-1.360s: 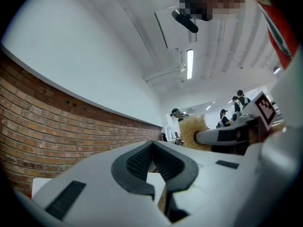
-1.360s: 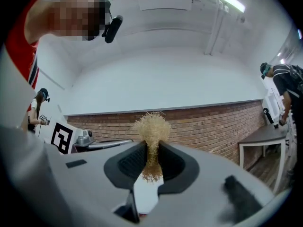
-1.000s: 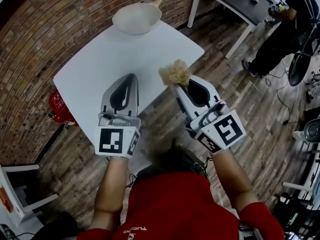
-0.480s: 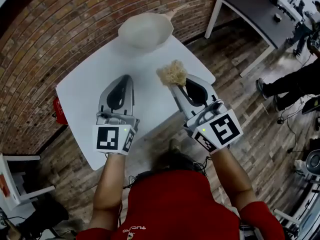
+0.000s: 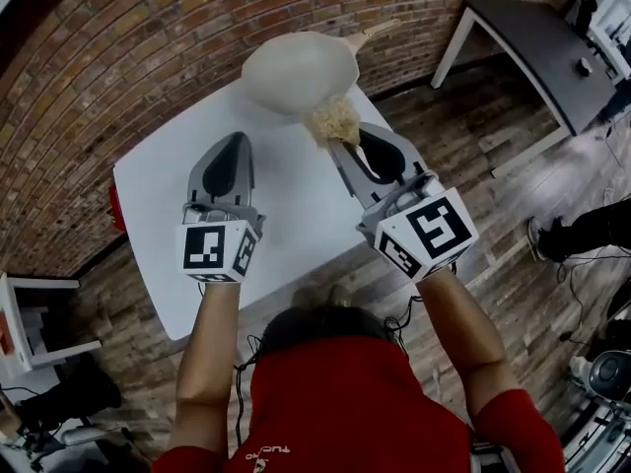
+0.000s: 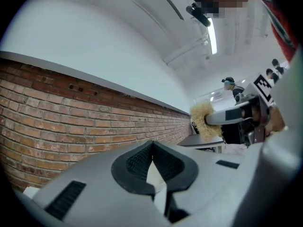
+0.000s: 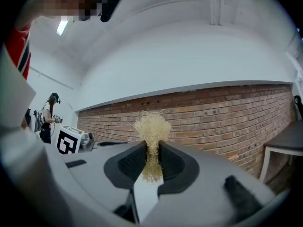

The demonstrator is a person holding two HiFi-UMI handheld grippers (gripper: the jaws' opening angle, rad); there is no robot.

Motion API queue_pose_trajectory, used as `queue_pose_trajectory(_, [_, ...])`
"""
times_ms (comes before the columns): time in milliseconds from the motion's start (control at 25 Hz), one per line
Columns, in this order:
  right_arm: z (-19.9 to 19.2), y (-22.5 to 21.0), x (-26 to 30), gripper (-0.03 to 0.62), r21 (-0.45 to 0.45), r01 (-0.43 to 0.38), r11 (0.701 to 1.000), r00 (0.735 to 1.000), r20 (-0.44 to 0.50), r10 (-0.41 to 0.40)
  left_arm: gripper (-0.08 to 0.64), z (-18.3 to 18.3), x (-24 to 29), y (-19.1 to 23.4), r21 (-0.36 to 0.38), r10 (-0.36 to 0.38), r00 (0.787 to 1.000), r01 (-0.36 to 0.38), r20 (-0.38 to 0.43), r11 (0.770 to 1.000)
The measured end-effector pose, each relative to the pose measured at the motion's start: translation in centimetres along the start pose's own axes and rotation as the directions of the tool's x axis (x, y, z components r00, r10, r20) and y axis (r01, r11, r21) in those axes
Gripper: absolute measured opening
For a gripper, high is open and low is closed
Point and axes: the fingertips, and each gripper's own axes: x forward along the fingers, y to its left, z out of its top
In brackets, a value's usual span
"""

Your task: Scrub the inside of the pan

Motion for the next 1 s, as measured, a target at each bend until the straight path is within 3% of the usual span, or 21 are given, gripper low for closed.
queue_pose_trajectory(360, [0.6, -4.5, 6.7, 0.075, -0.006, -0.018, 1.0, 0.995, -0.094, 0.018, 0.014, -1.5, 5.0, 3.6, -0.003, 0.023, 0.999, -0.023, -0.024, 1.0])
queue_pose_trajectory(680, [-1.9, -7.5, 15.5, 0.075, 0.013, -0.03, 0.999, 0.978, -0.208, 0.032, 0.014, -4.3, 11.2, 8.4, -0.028, 0.025, 0.999, -0.027, -0.048, 0.999])
queue_pose_trajectory(840, [-4.0, -8.4, 19.6, 0.075, 0.008, -0.043, 0.999, 0.958, -0.282, 0.043, 0.014, -6.4, 13.8, 10.3, -0.047, 0.028, 0.996, -0.032, -0.084, 0.998])
queue_pose_trajectory(1000, [-7.3, -9.3, 22.9, 0.075, 0.003, -0.084, 0.996, 0.916, -0.394, 0.078, 0.014, -8.8, 15.7, 11.6, -0.075, 0.052, 0.99, -0.063, -0.133, 0.995])
